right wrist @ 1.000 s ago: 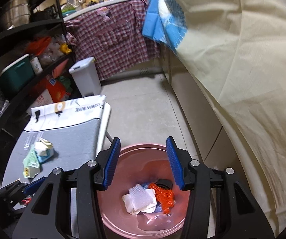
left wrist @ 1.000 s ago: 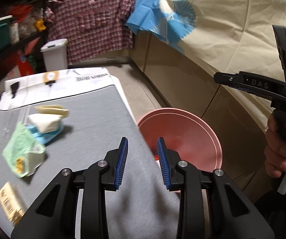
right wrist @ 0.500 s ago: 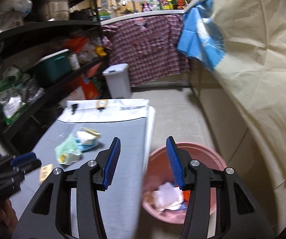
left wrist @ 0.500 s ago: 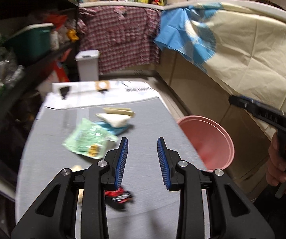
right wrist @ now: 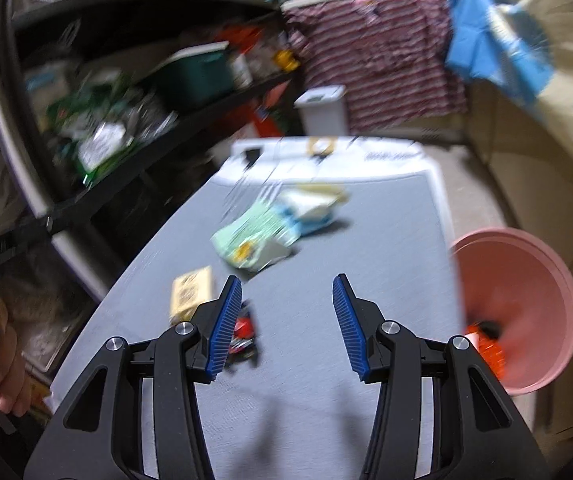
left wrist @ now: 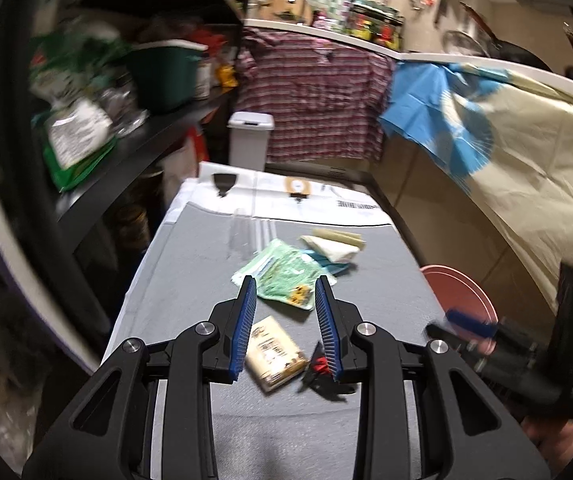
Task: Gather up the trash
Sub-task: 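Move the left gripper to the tissue pack while the right grasps the red packet, then grasp the beige tissue pack with the left gripper while the right lifts the red packet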
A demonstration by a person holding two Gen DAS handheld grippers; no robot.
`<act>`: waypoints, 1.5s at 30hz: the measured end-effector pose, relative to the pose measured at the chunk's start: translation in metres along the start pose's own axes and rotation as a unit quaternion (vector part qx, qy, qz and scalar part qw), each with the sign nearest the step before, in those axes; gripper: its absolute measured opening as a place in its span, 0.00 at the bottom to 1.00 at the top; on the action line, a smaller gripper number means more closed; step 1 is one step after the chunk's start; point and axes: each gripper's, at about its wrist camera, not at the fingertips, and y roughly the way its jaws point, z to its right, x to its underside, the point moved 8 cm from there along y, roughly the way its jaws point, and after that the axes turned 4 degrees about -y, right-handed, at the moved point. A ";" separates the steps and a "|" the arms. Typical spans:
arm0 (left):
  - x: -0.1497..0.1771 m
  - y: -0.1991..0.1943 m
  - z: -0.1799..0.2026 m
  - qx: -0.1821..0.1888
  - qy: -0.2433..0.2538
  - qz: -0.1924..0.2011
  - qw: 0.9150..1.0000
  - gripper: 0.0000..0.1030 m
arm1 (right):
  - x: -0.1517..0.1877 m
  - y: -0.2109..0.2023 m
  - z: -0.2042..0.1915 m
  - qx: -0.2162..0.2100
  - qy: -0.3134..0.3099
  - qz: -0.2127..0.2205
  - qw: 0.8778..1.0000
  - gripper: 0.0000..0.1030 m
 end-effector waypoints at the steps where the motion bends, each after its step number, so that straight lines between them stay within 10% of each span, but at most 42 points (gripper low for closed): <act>1: 0.002 0.000 -0.001 -0.003 0.002 0.001 1.000 0.30 | 0.005 0.006 -0.007 -0.002 -0.006 -0.007 1.000 0.47; 17: 0.021 0.024 -0.031 -0.018 -0.009 -0.017 1.000 0.30 | 0.048 0.081 -0.029 -0.008 -0.018 -0.107 0.994 0.55; 27: 0.045 0.057 -0.032 -0.022 -0.033 -0.059 0.997 0.39 | 0.048 0.082 -0.027 -0.011 -0.017 -0.112 0.993 0.36; 45: 0.093 0.119 -0.011 -0.052 -0.028 -0.138 0.989 0.65 | 0.041 0.076 0.039 0.074 0.076 -0.105 0.989 0.43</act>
